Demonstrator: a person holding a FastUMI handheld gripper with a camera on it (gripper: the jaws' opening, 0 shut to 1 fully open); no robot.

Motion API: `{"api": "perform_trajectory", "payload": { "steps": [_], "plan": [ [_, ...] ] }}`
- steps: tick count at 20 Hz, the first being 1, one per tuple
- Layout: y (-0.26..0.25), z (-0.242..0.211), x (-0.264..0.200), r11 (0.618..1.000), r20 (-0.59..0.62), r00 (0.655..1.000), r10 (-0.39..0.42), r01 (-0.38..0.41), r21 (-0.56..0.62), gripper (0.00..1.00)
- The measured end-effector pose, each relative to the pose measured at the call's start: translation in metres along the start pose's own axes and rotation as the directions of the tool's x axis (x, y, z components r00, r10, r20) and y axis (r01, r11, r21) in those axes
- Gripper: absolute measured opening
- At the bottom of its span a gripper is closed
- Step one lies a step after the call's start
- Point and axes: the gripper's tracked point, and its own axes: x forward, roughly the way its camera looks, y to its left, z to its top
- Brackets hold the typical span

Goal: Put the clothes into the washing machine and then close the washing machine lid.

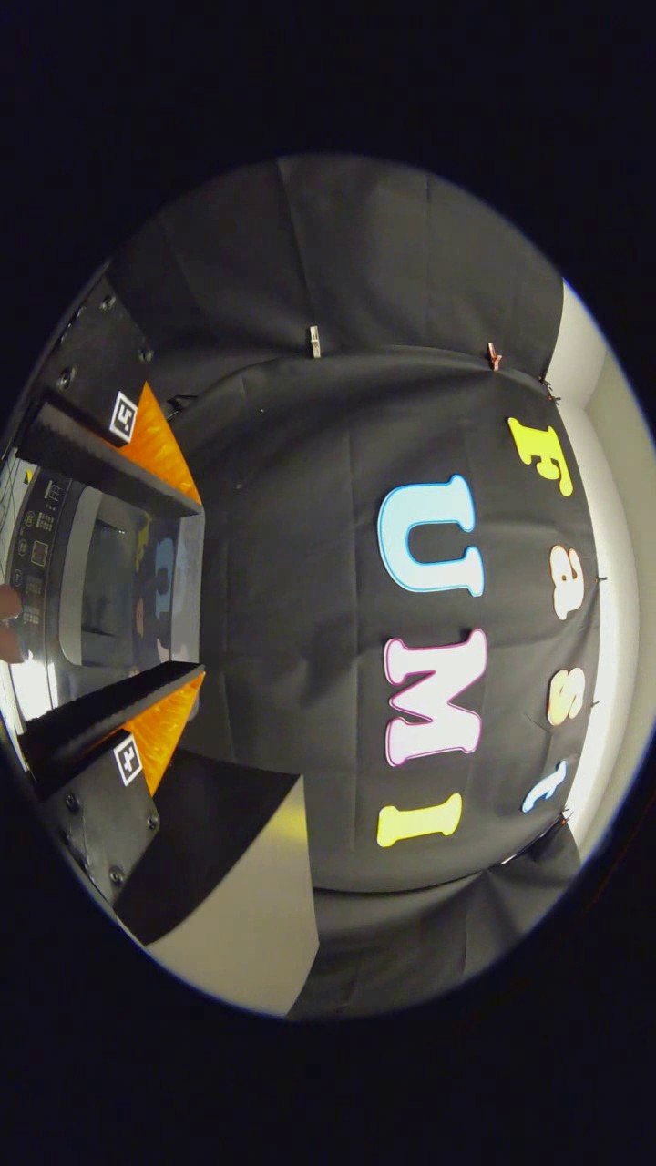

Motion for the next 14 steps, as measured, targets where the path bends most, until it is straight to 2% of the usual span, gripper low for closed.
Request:
{"api": "perform_trajectory", "payload": {
  "steps": [5, 9, 14],
  "plan": [
    [-0.005, 0.034, -0.031, 0.998, 0.08, 0.997, -0.005, 0.01, -0.059, 1.0],
    [-0.005, 0.063, -0.059, 0.999, 0.128, 0.992, 0.019, -0.014, -0.036, 1.0],
    [-0.03, 0.084, -0.093, 0.998, 0.159, 0.987, -0.03, 0.037, -0.044, 1.0]
  ]
}}
